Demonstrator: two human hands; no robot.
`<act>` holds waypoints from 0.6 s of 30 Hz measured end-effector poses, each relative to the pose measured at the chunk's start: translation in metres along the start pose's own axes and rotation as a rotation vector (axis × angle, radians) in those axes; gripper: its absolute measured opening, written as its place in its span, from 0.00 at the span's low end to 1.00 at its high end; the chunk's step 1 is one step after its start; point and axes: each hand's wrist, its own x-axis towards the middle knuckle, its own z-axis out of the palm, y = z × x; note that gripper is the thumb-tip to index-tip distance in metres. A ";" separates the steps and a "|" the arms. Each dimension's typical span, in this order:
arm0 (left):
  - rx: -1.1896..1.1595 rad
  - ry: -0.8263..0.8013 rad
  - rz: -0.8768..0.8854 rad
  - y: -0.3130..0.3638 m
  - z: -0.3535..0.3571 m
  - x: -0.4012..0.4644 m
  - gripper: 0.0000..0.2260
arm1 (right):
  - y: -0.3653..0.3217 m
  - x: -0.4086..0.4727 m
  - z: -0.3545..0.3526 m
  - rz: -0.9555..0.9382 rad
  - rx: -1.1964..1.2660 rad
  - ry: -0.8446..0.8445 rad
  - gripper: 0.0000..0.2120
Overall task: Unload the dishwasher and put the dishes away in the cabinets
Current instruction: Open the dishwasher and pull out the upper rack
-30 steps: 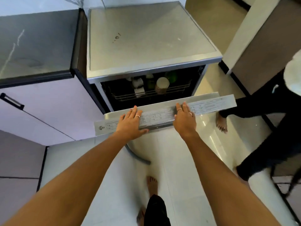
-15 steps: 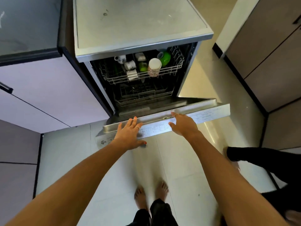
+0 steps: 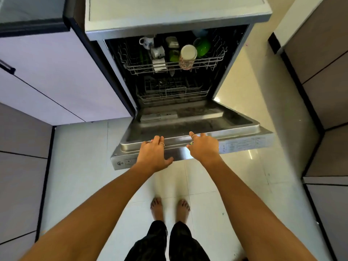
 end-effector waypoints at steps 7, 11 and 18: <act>0.004 -0.175 -0.048 0.015 0.013 0.004 0.30 | 0.002 -0.011 0.026 0.039 0.101 -0.129 0.29; -0.031 -0.285 -0.065 0.019 0.027 0.007 0.31 | 0.005 -0.011 0.039 -0.014 0.084 -0.147 0.28; -0.166 -0.463 -0.047 0.015 0.063 0.003 0.34 | 0.006 -0.009 0.065 -0.038 0.062 -0.312 0.23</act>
